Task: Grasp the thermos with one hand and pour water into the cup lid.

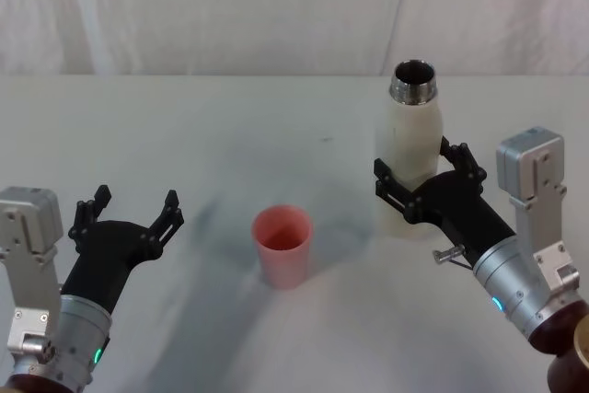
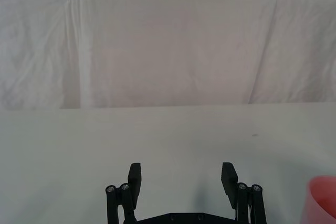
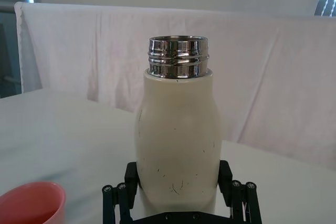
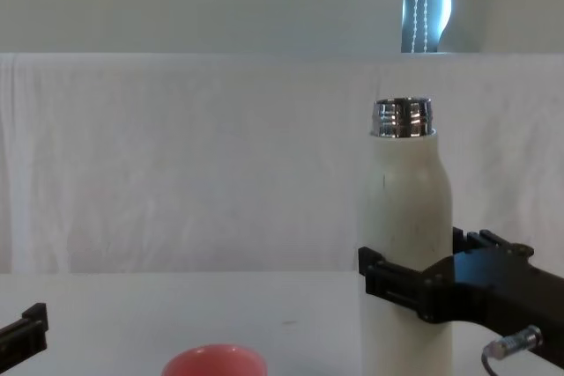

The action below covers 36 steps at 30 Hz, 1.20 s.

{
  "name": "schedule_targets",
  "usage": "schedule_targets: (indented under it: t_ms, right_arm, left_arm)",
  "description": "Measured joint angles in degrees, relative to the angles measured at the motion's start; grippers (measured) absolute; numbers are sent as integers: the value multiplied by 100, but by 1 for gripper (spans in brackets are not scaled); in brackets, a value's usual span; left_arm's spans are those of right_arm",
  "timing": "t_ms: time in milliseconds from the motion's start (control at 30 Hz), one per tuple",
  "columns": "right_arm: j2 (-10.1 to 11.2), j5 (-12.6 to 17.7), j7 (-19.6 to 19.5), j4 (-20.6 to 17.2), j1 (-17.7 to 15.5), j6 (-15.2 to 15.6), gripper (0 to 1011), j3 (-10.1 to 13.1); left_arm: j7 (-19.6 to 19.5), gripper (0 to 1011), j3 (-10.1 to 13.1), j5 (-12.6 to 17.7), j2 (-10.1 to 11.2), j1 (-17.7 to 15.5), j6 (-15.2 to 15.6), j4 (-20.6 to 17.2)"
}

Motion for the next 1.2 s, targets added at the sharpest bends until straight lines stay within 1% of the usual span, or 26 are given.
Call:
schedule_targets:
  t_ms: [167, 500, 667, 767, 900, 1033, 1200]
  right_arm:
    - [68, -53, 26, -26, 74, 46, 946, -16]
    - [233, -303, 58, -88, 221, 114, 946, -85]
    - [301, -372, 119, -123, 286, 191, 946, -114]
    - [403, -518, 179, -144, 362, 239, 946, -185]
    - [473, -592, 255, -149, 423, 254, 946, -235]
    - [594, -751, 340, -172, 502, 266, 946, -326]
    - [666, -935, 349, -180, 559, 267, 946, -402]
  left_arm:
    - [0, 1001, 0, 0, 0, 0, 0, 0]
    - [0, 1001, 0, 0, 0, 0, 0, 0]
    - [0, 1001, 0, 0, 0, 0, 0, 0]
    - [0, 1001, 0, 0, 0, 0, 0, 0]
    - [0, 1001, 0, 0, 0, 0, 0, 0]
    - [0, 1001, 0, 0, 0, 0, 0, 0]
    - [0, 1001, 0, 0, 0, 0, 0, 0]
